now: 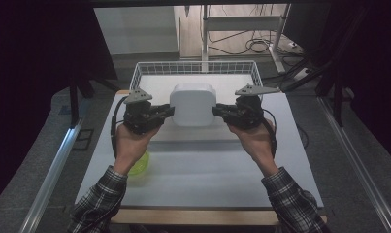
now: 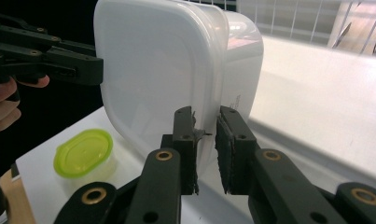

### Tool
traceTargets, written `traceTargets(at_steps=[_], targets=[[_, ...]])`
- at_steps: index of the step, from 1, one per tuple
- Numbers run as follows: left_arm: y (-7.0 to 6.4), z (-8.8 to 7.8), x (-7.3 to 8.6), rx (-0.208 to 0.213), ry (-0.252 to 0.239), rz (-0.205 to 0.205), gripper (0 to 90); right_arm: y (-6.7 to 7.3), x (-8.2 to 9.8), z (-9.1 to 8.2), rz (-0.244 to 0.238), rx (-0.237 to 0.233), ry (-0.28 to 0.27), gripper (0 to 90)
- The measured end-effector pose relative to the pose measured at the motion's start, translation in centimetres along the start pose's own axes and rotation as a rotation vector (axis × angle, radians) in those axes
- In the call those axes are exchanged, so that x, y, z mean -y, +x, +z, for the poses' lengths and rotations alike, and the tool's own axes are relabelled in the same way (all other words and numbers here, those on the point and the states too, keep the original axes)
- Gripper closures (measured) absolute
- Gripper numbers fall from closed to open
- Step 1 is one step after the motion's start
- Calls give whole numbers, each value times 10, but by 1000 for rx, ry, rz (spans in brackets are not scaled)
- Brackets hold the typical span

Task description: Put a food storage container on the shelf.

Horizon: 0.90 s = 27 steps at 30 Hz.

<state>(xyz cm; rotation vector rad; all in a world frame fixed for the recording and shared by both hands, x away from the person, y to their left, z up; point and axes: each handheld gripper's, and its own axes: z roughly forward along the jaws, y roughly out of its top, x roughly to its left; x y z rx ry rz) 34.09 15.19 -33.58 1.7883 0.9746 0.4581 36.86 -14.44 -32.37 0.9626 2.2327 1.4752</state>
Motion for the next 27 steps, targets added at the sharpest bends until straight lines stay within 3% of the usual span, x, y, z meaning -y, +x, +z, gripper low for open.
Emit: traceTargets(at_steps=[9,19,27], targets=[[14,8,-24,-1,-7,-17,763,-7,-29,4,-8,25,-21,784],[22,18,-32,0,0,-24,758,-20,-36,14,23,29,-10,778],[26,25,-37,40,-3,-25,684,-29,-38,23,36,49,-12,722]])
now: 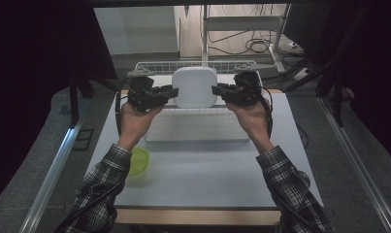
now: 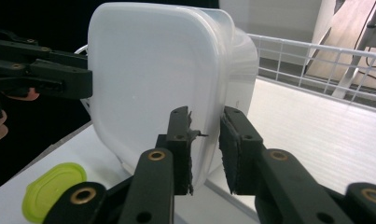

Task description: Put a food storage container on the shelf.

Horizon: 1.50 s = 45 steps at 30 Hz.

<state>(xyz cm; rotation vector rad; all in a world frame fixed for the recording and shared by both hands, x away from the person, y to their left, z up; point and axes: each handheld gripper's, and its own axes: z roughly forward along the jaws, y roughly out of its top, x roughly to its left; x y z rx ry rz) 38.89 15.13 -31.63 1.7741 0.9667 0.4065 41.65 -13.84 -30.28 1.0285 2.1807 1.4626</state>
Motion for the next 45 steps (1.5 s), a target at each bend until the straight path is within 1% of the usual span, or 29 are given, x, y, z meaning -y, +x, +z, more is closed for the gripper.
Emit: traceTargets(at_steps=[5,8,11,12,18,21,26,30,34,35,36,37,38,45], targets=[[2,4,-2,0,-6,3,643,-2,-2,4,-2,2,-5,683],[2,7,-3,-4,-9,6,612,-2,-3,6,-15,8,-4,668],[2,9,-3,-11,-6,14,579,-3,-4,7,-16,10,-4,652],[2,11,-3,-22,-9,22,574,-3,-3,9,-26,15,0,639],[4,16,-3,-34,-7,28,564,-3,-3,12,-36,22,-1,606],[5,17,-4,-29,-8,17,563,-4,-4,14,-47,26,8,569],[7,19,-6,-29,-6,13,553,-5,-5,18,-50,31,15,540],[8,22,-8,-37,0,9,537,-4,-6,22,-59,47,23,519],[10,24,-10,-44,14,14,534,-3,-7,24,-66,59,23,515],[11,25,-11,-46,20,17,533,-3,-7,25,-71,63,24,515],[11,28,-11,-53,40,28,525,-3,-8,26,-76,73,32,516],[11,28,-11,-53,40,28,520,-3,-8,26,-76,73,32,516],[11,30,-11,-67,51,42,510,-3,-8,29,-79,82,35,514],[15,34,-11,-63,24,22,469,-5,-8,31,-60,79,24,500]])
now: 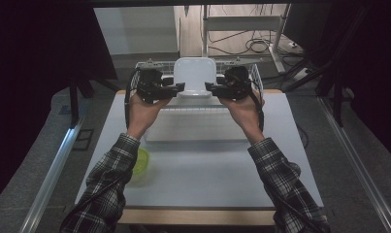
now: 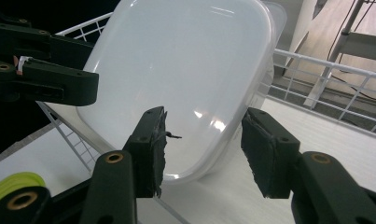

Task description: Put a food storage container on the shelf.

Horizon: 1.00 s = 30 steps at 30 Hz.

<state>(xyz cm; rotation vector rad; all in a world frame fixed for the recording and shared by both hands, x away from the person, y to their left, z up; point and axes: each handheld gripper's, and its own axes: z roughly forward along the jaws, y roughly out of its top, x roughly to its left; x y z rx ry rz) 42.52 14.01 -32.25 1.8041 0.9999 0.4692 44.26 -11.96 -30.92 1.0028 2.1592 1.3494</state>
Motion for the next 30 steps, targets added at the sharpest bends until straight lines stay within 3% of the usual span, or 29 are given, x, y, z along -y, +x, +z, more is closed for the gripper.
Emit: traceTargets(at_steps=[16,26,30], targets=[[7,7,-6,26,-18,-47,399,-10,-8,8,24,41,-25,414],[16,12,-9,14,-37,-90,346,-15,-11,13,53,57,-42,387],[14,11,-10,9,-37,-69,322,-17,-13,12,47,61,-42,370]])
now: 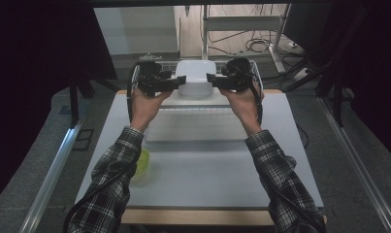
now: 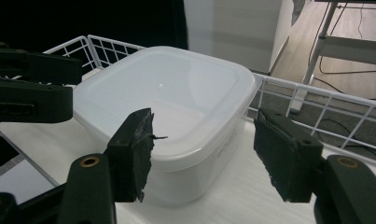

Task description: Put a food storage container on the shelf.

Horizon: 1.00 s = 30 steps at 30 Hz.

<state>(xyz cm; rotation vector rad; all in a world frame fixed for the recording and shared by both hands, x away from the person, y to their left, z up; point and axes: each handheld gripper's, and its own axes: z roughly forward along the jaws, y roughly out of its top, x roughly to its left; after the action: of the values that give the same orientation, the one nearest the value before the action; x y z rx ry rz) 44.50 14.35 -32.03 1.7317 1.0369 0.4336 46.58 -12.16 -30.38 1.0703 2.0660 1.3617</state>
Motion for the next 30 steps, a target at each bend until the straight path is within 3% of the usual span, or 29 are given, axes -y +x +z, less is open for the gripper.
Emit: traceTargets(at_steps=[9,11,14,23,30], targets=[[-7,-11,8,76,0,22,226,0,8,-14,8,-72,-14,315],[-10,-16,14,108,-8,20,208,2,13,-19,5,-98,-11,290],[-13,-22,21,125,-6,32,172,4,19,-23,-3,-122,-2,261],[-23,-38,42,151,5,66,95,7,39,-33,-14,-168,18,185],[-31,-50,66,138,-16,138,76,13,56,-45,-38,-210,32,113]])
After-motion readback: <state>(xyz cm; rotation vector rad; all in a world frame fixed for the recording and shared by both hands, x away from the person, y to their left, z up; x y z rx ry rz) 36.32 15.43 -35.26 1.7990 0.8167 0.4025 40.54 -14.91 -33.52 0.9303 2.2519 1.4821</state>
